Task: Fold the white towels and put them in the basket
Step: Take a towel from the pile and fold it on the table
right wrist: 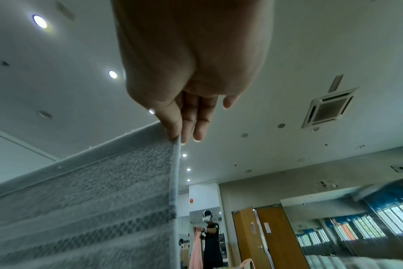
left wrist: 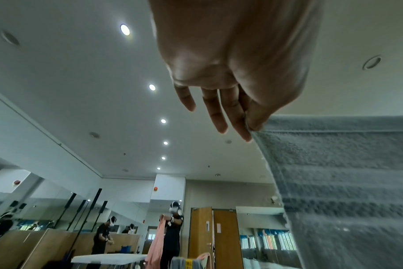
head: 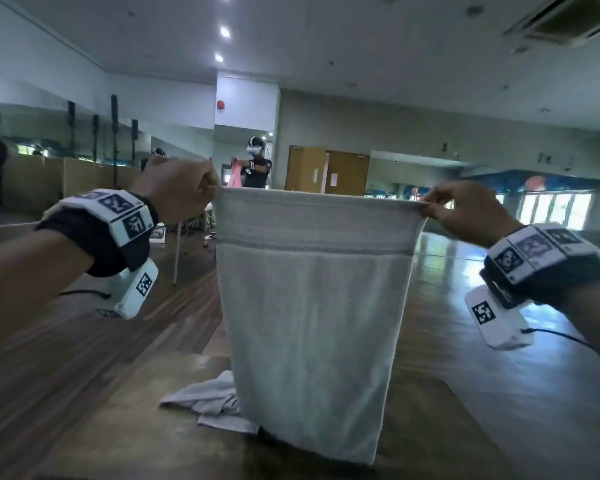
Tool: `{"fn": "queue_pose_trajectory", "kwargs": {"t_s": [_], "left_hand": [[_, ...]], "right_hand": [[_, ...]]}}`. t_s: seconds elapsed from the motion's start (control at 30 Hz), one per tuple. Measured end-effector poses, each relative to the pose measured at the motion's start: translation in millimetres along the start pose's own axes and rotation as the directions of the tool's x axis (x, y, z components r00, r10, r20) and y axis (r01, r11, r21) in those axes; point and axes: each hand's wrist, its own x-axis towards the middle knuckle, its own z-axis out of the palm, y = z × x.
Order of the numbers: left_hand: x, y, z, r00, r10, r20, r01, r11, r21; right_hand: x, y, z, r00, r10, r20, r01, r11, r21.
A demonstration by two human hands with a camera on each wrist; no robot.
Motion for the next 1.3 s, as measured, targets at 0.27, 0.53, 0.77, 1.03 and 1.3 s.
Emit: {"fn": "queue_pose_trajectory", "kwargs": {"t_s": [0.27,0.53,0.77,1.03,1.3], "left_hand": [[18,19,-78,0.995,-0.029,-0.096,0.037,0.996,0.079],[22,31,-110,0.993,-0.023,-0.114,0.032,0.996,0.082],[31,6,-58,0.998,-0.053,-0.023,0.055,0.996,0.075],[10,-39,76,0.979,-0.106,0.172,0.098,0.994,0.057],[12,-48,144,0.984,-0.15,0.092,0.151,0.988,-0.013]], "right_hand": [[14,-29,-71,0.989,-0.044,-0.141,0.049,0.998,0.027],[16,-42,-95,0.993,-0.004,-0.122,0.017,0.994,0.104],[24,-28,-43,0.999,0.039,-0.027,-0.036,0.992,0.122],[21,19,94,0.986,0.087,0.14,-0.106,0.985,0.137],[34,47,164,0.974,0.206,0.098,-0.215,0.973,0.087]]}}
